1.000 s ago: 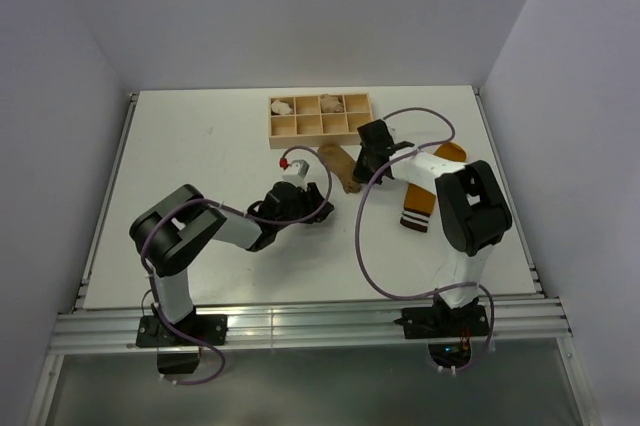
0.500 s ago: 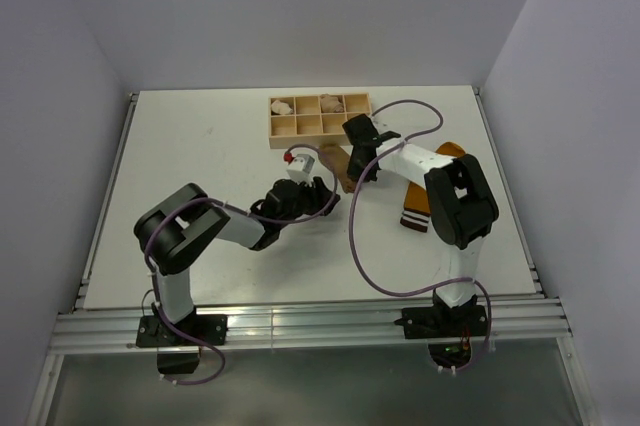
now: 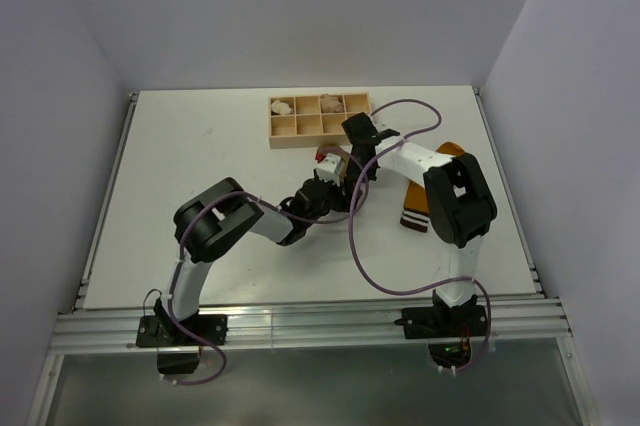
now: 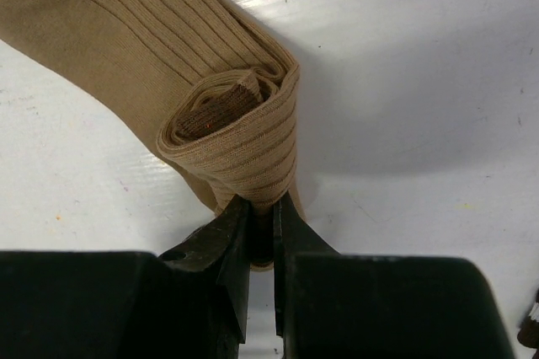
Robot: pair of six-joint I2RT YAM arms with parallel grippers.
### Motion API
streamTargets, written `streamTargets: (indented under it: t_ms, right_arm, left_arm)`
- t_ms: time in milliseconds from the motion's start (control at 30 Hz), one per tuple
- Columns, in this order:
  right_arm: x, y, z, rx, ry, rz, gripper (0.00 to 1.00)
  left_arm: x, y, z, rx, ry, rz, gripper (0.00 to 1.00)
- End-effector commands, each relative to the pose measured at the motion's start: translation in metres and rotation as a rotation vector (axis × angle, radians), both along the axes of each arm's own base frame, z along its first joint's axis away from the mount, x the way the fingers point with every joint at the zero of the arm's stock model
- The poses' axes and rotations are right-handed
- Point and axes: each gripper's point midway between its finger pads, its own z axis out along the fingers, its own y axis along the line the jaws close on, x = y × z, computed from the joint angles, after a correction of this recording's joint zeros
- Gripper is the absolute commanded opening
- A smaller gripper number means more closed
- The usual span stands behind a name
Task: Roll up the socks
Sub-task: Roll the sock at the center of the board.
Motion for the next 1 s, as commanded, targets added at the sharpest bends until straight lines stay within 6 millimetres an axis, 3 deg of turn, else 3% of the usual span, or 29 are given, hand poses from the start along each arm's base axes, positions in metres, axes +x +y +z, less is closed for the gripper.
streamTargets:
  t_ms: [0,333,467,600,833,967]
  right_arm:
    - [-0.044,-0.001,-0.031,-0.034,0.189,0.037,0.00]
    - [-0.048,0.005,-0.036,-0.010,0.212,0.041,0.01]
    - [-0.051,0.006,-0.037,0.001,0.219,0.040,0.05]
    - [-0.052,0.010,-0.035,0.036,0.206,0.041,0.15]
    - [-0.049,0.014,-0.022,0.143,0.154,0.008,0.46]
    - [-0.036,0.015,0.006,0.248,0.048,-0.027,0.57]
  left_arm:
    - [0.018,-0.006,0.013,0.023,-0.087,0.045,0.66]
    - [0.023,-0.016,0.001,0.062,-0.111,0.060,0.50]
    - [0.022,-0.015,-0.004,0.073,-0.105,0.058,0.22]
    - [0.019,-0.012,-0.008,0.075,-0.087,0.047,0.02]
    - [0.015,-0.003,-0.020,0.036,0.017,0.021,0.01]
    - [0.010,-0.001,-0.026,0.017,0.081,0.005,0.00]
